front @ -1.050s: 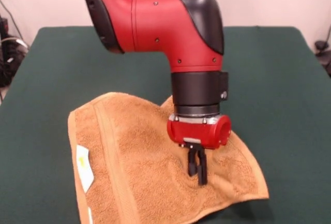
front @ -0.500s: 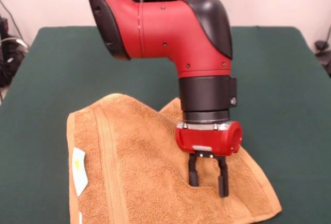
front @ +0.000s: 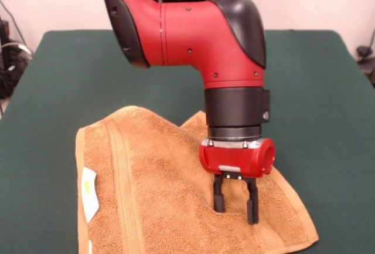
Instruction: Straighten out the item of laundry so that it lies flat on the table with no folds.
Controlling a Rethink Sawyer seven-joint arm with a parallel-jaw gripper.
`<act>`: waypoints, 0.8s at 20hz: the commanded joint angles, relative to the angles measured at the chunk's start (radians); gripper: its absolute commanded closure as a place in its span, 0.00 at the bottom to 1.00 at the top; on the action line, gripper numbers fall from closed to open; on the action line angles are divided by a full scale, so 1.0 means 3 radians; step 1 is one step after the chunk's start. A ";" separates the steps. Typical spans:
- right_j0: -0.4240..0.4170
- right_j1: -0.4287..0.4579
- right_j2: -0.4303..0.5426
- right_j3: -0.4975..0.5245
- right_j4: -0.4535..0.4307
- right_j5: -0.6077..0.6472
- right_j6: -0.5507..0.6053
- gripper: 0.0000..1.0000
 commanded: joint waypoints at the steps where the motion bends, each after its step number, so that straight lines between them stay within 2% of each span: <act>1: -0.0081 -0.0001 0.0184 0.0481 0.0146 0.0968 0.0075 0.00; 7: -0.0264 -0.0578 0.0209 0.0849 0.0230 0.1554 -0.0078 0.00; 11: -0.0413 -0.0830 0.0350 0.0949 0.0236 0.1807 -0.0216 0.00; 16: -0.0409 -0.1085 0.0325 0.0962 0.0267 0.2130 -0.0172 0.00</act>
